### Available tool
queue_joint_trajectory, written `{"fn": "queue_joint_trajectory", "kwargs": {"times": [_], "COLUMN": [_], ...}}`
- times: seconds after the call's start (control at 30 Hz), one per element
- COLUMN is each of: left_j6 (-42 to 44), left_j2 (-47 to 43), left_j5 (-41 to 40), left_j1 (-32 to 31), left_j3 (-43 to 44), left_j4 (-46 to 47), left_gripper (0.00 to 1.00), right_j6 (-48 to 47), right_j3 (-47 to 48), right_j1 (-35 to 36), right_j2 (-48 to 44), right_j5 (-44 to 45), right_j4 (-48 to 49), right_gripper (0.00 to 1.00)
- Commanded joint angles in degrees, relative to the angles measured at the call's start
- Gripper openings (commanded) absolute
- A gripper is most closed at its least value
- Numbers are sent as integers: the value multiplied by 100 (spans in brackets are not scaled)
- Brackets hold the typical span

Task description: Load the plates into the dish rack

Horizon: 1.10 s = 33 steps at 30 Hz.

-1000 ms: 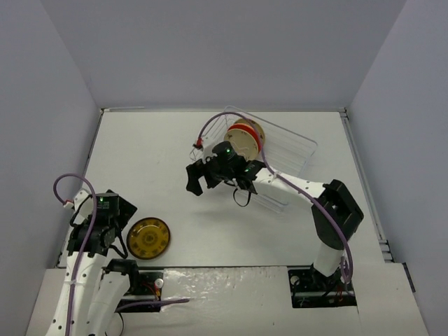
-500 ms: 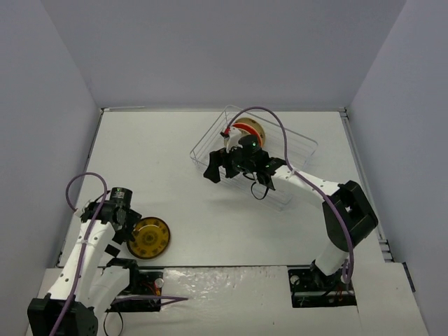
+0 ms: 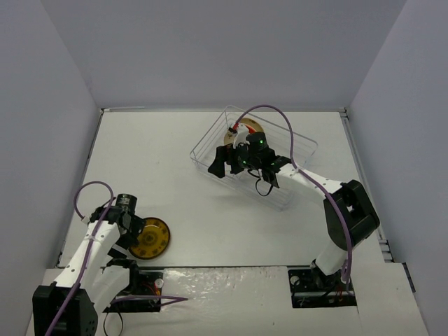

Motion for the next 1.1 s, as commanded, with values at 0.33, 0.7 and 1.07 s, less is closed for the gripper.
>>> {"fn": "queue_joint_trajectory", "kwargs": {"times": [0.33,0.7,1.07], "left_j6": [-25,179,-50], "left_j2": [362,1576,1718], "left_j5": [206,598,630], "left_j1": [-23,-148,-593], "left_j3": [72,152,92], "left_j4": [485,1230,1952], "left_gripper": [95,87,21], "right_j6": [206,190,220], "right_j3": [6,-54,9], "right_j1": [-153,-238,-264], "right_j2": [-290,-488,-297], "right_j5": [-142,-131,-116], "right_j4": [453,471,490], "right_gripper": [100,100,100]}}
